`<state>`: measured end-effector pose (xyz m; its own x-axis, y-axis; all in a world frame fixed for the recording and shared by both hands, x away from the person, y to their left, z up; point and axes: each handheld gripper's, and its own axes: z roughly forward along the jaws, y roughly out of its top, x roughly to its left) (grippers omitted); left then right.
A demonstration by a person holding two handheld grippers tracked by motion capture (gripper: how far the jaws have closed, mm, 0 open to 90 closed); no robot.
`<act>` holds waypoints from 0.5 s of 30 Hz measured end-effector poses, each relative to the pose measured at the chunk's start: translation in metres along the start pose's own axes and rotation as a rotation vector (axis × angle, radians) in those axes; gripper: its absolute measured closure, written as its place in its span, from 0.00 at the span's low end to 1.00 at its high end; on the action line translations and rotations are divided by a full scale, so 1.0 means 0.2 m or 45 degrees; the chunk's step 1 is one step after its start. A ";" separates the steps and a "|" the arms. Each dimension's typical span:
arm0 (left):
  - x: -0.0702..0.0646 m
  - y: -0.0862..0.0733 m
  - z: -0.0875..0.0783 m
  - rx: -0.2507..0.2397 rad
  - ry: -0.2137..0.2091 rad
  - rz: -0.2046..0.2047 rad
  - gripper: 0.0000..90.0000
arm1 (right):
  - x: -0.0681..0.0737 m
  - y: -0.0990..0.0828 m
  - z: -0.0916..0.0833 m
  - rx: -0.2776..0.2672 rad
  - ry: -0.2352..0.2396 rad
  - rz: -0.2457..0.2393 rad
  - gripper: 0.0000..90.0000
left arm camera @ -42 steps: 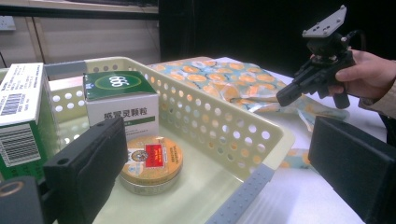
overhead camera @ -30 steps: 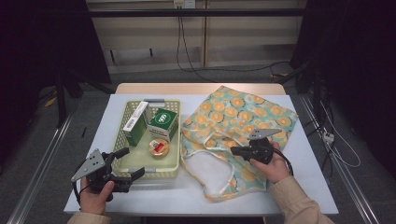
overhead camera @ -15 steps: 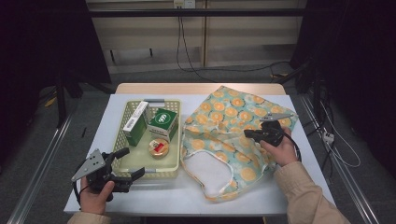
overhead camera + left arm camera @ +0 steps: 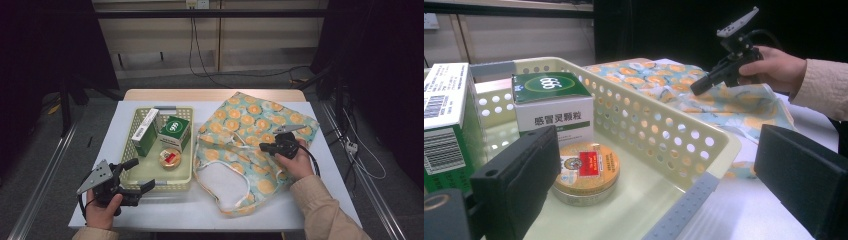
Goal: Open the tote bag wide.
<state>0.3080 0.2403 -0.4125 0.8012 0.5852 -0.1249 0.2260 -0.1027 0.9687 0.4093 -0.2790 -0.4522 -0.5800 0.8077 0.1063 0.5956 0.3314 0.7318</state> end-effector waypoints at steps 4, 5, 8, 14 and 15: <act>0.00 0.00 0.00 0.000 0.000 0.001 0.05 | 0.02 0.00 0.00 0.023 -0.024 -0.041 0.97; 0.00 0.00 0.00 -0.001 0.000 -0.002 0.05 | 0.02 0.00 0.00 0.018 -0.025 -0.037 0.96; 0.00 0.00 0.00 -0.003 0.001 -0.002 0.05 | 0.03 0.01 -0.02 0.007 -0.051 -0.039 0.81; 0.00 0.00 0.00 -0.002 0.000 -0.001 0.05 | 0.11 0.06 -0.09 -0.082 -0.053 -0.083 0.61; 0.00 0.00 0.00 -0.006 0.000 -0.007 0.05 | 0.13 0.07 -0.10 -0.088 -0.044 -0.092 0.58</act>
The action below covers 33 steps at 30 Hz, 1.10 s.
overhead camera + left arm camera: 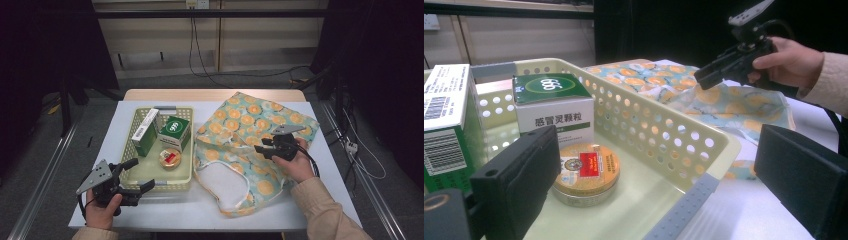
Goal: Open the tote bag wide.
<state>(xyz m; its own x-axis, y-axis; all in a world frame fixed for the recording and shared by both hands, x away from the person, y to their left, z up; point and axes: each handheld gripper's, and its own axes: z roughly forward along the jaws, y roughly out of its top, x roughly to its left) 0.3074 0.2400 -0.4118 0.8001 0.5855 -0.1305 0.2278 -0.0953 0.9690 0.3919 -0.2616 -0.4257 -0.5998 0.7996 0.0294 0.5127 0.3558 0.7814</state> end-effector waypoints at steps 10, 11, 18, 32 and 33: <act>0.00 0.00 0.00 0.002 -0.001 0.006 0.05 | 0.23 0.09 0.00 -0.048 0.130 -0.122 0.61; 0.00 0.00 0.00 -0.001 -0.001 0.006 0.05 | 0.25 0.09 0.00 -0.045 0.140 -0.139 0.67; 0.00 0.00 0.00 -0.002 -0.004 0.000 0.05 | 0.27 0.05 0.12 0.052 0.166 -0.169 0.83; 0.00 0.00 0.00 0.006 -0.001 0.007 0.05 | 0.14 -0.04 0.24 0.110 0.071 -0.104 0.67; 0.00 0.00 0.00 0.005 -0.003 0.009 0.05 | 0.14 -0.04 0.24 0.113 0.075 -0.103 0.68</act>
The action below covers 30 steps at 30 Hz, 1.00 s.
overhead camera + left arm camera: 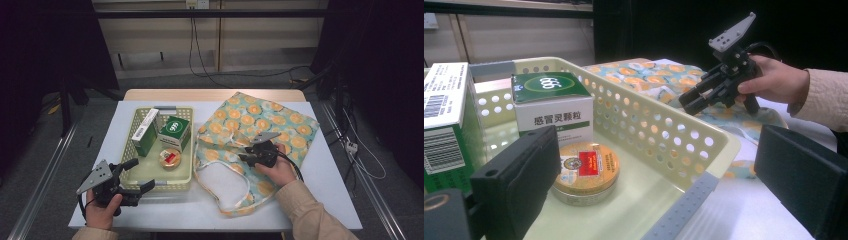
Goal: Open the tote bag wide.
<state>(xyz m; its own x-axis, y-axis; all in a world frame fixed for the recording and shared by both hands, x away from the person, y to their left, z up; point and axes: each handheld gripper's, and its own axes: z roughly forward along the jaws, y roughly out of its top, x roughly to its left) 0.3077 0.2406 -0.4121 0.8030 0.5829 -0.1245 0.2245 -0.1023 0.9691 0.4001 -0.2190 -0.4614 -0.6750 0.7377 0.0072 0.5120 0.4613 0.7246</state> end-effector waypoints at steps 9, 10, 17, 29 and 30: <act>0.00 0.00 0.00 -0.007 -0.002 -0.009 0.05 | -0.02 0.02 0.01 0.008 -0.040 0.015 0.98; 0.00 0.00 0.00 -0.006 -0.001 -0.004 0.05 | -0.03 0.02 0.01 0.009 -0.036 0.029 0.99; 0.00 0.00 0.00 -0.001 -0.001 -0.007 0.05 | -0.03 0.03 0.00 0.034 -0.015 0.041 1.00; -0.01 0.00 0.01 -0.003 -0.004 -0.006 0.05 | 0.07 0.12 -0.16 -0.041 0.103 0.011 1.00; -0.01 0.00 0.01 -0.001 -0.005 -0.003 0.05 | 0.07 0.13 -0.17 -0.051 0.105 0.013 1.00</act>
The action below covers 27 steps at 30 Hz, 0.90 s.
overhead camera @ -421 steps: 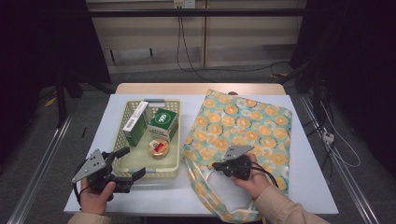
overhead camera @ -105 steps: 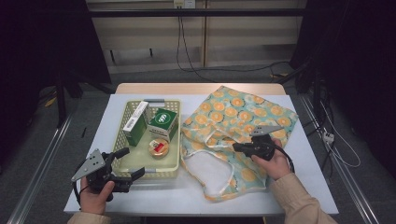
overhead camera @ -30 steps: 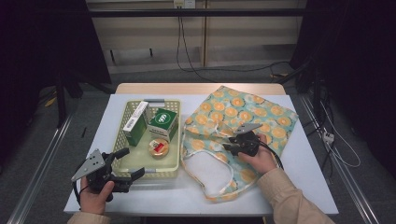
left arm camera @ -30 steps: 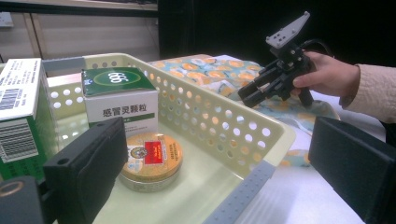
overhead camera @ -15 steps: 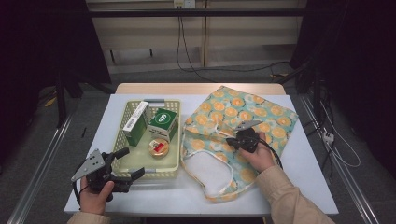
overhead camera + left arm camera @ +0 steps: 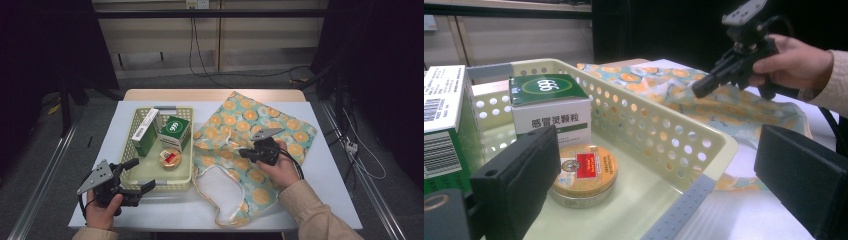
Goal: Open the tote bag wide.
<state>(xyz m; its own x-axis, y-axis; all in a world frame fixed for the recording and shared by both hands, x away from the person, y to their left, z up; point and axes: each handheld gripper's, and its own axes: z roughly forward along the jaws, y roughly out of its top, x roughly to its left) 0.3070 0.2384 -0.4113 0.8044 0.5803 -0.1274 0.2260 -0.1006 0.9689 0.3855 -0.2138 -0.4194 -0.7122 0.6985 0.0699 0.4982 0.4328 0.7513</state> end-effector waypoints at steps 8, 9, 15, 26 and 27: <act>0.01 -0.01 0.00 0.006 0.000 0.002 0.05 | -0.13 0.06 -0.08 -0.090 -0.056 0.074 1.00; 0.01 -0.01 0.00 0.005 -0.003 0.001 0.05 | -0.16 0.06 -0.08 -0.099 -0.063 0.091 1.00; 0.01 -0.01 -0.01 -0.006 0.005 -0.010 0.05 | -0.30 0.03 -0.07 -0.093 -0.117 0.182 1.00; 0.01 -0.01 0.00 0.006 0.003 -0.006 0.05 | -0.42 -0.03 0.02 -0.056 -0.206 0.228 1.00; 0.02 -0.01 0.00 0.007 0.003 -0.002 0.05 | -0.43 -0.04 0.03 -0.047 -0.220 0.214 1.00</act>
<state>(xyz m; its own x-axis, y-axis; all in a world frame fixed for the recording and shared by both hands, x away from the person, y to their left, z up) 0.3090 0.2402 -0.4141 0.8027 0.5824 -0.1283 0.2303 -0.1043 0.9675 0.4456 -0.2732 -0.4347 -0.5240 0.8474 0.0854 0.5823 0.2832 0.7621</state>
